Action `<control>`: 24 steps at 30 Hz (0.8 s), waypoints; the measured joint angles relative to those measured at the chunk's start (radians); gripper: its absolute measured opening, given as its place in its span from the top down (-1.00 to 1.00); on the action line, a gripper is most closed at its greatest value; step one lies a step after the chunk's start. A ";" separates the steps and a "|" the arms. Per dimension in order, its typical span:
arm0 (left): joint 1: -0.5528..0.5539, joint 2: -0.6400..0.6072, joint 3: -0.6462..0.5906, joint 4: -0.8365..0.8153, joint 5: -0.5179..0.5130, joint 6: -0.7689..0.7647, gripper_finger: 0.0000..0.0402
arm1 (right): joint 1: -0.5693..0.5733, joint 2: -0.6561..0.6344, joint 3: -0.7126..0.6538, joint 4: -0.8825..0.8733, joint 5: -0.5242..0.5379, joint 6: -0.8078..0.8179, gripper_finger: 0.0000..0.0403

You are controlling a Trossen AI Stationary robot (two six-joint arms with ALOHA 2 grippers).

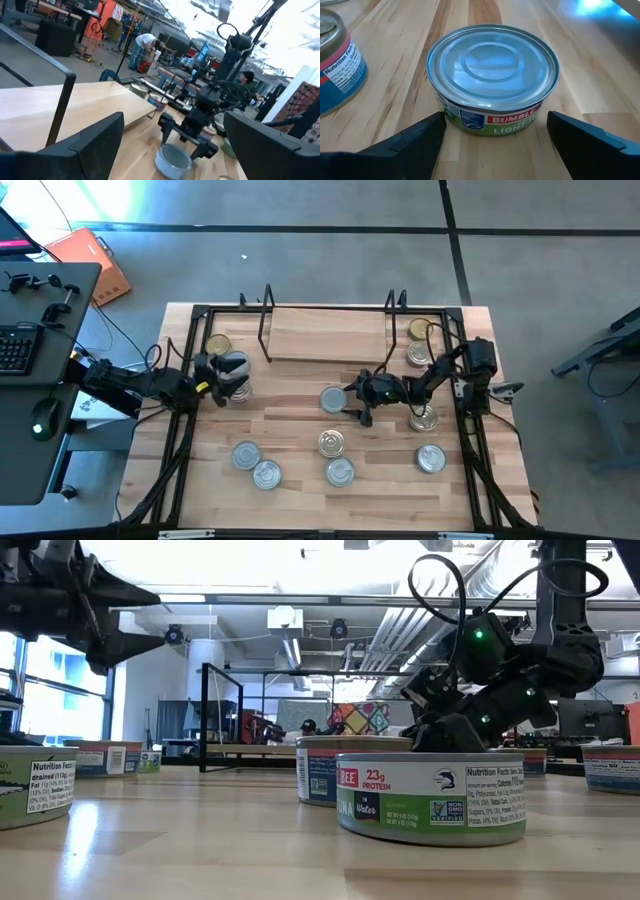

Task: Stack canned seafood by type on shelf
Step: Put the green-white tuna can on the shelf

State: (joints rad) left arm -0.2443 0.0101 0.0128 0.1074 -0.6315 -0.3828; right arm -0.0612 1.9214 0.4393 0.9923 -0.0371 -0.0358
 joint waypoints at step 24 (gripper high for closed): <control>0.002 0.737 0.000 0.384 -0.036 0.001 -0.67 | 0.000 0.001 0.065 -0.086 -0.002 -0.001 -0.73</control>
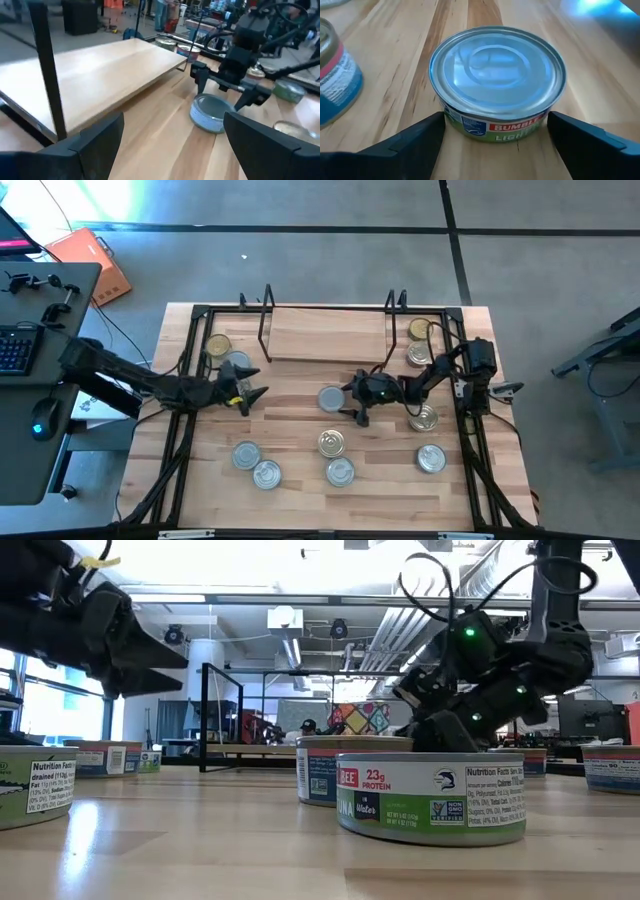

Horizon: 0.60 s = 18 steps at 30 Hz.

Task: Stack canned seafood by type on shelf
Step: Put the green-white tuna can on the shelf

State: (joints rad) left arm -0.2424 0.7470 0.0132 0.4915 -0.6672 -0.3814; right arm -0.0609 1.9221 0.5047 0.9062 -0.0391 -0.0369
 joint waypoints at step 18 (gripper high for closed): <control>0.000 0.332 0.089 0.070 0.027 -0.061 -0.67 | -0.023 0.008 0.232 -0.214 -0.076 -0.076 -0.89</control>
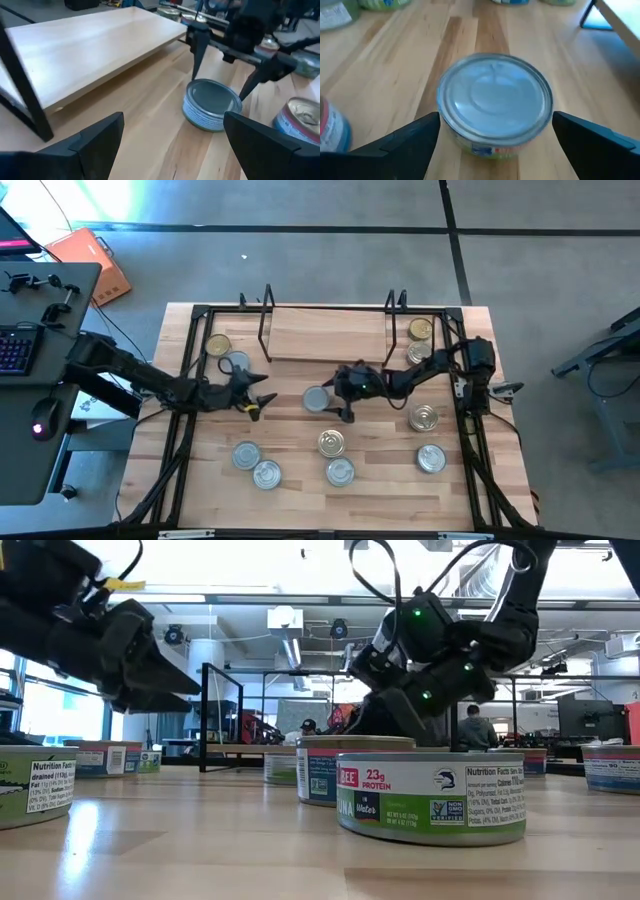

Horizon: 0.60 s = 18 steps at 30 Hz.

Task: Stack canned seafood by type on shelf
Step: Put the green-white tuna can on the shelf

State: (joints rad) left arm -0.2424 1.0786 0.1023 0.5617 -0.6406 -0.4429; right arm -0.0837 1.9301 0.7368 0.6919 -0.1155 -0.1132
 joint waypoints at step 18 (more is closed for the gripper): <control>0.079 0.556 0.247 0.098 0.062 0.037 -0.67 | -0.002 0.101 0.081 0.018 -0.023 0.000 -0.89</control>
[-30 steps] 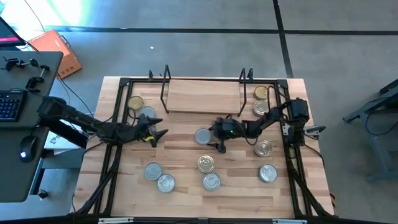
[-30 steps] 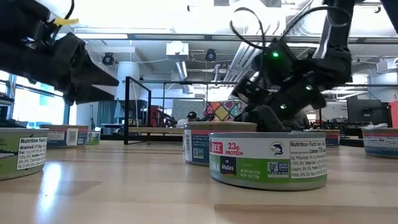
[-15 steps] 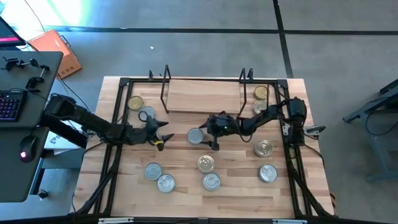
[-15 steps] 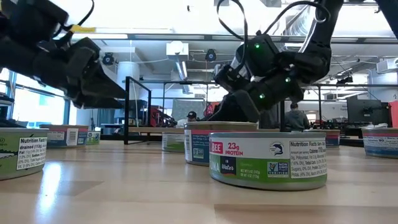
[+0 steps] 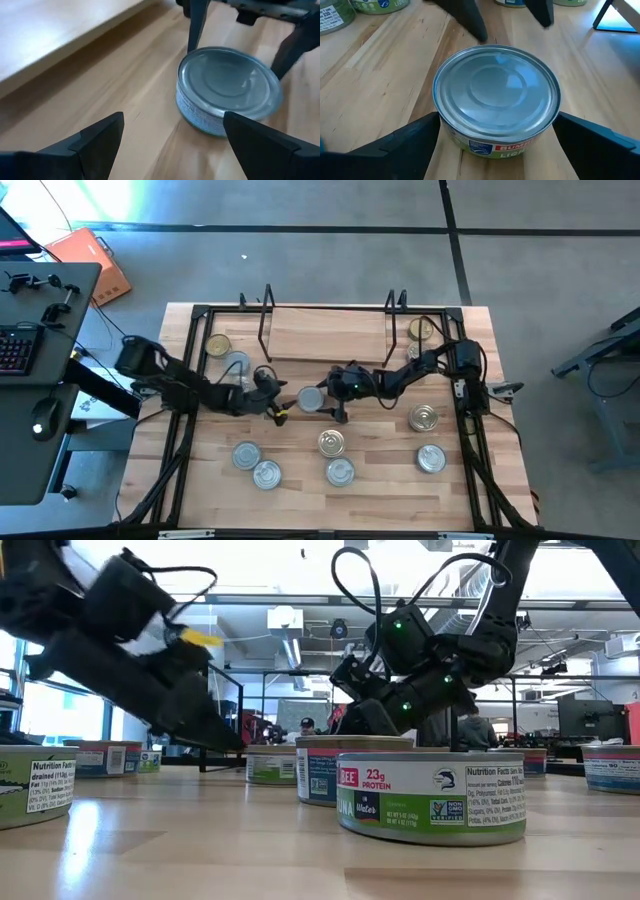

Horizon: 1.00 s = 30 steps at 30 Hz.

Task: Stack canned seafood by type on shelf
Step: Put the green-white tuna can on the shelf

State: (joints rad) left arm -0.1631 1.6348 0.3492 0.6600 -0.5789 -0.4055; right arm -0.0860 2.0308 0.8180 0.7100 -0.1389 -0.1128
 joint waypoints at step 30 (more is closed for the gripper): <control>-0.055 0.038 0.101 0.075 0.000 0.159 -0.67 | 0.060 -0.021 0.001 -0.099 0.122 0.079 -0.71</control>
State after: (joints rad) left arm -0.2183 1.6732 0.4503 0.7351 -0.5787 -0.2467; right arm -0.0259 2.0101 0.8185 0.6111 -0.0164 -0.0335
